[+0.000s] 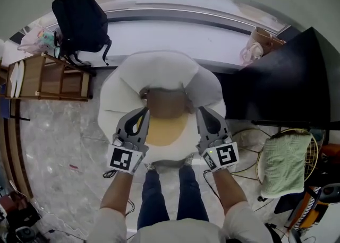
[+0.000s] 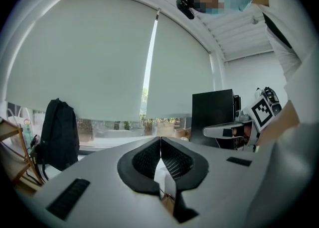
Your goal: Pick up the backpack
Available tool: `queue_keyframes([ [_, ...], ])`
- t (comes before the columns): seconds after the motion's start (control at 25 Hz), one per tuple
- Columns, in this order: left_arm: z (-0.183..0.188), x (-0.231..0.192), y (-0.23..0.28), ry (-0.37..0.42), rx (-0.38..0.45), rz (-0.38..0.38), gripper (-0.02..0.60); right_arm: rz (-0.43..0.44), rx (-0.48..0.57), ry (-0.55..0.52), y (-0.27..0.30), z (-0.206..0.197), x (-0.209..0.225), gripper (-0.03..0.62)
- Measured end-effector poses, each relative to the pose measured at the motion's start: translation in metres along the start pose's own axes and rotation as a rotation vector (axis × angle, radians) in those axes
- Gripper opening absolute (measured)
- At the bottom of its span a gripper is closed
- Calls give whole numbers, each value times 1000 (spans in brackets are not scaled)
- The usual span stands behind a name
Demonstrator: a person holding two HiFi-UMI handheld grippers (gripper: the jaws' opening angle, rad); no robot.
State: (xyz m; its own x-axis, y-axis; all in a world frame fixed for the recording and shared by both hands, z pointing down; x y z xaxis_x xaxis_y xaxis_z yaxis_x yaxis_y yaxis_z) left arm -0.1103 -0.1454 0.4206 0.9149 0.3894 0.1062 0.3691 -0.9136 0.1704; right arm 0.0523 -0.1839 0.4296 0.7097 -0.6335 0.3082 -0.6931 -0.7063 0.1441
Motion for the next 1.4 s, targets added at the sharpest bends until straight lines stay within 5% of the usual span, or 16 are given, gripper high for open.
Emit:
queue_keyframes([
  [0.6, -42, 0, 35, -34, 31, -3, 31, 19, -43, -4, 35, -53, 25, 29],
  [1.4, -137, -10, 61, -81, -32, 21, 31, 13, -128, -5, 69, -141, 61, 29],
])
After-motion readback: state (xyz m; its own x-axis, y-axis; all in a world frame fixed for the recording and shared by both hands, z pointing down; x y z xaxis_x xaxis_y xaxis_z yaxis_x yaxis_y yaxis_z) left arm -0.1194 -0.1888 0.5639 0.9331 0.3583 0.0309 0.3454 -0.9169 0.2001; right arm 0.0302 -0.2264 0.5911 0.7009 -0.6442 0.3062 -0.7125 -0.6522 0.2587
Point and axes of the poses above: the fingertips, and each gripper's own axes: y forward along the fingers, x to its right, z out of its top, the point moved 1 cm from there along -y, backward along the fingers, and after that the axes turned 11 degrees about y, right-handed, at the moved point
